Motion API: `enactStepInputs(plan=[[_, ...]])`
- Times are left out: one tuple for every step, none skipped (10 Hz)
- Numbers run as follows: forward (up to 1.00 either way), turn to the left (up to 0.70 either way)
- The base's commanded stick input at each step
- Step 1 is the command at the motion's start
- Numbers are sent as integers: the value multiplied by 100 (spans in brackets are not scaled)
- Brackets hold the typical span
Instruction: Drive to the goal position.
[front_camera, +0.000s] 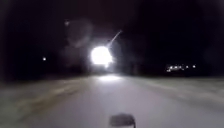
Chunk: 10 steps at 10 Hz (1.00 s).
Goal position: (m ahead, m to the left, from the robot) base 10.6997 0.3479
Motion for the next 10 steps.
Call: enactStepInputs(plan=[[100,13],[100,0],[100,2],[100,15],[100,28],[100,34],[100,26],[100,18],[100,10],[100,3]])
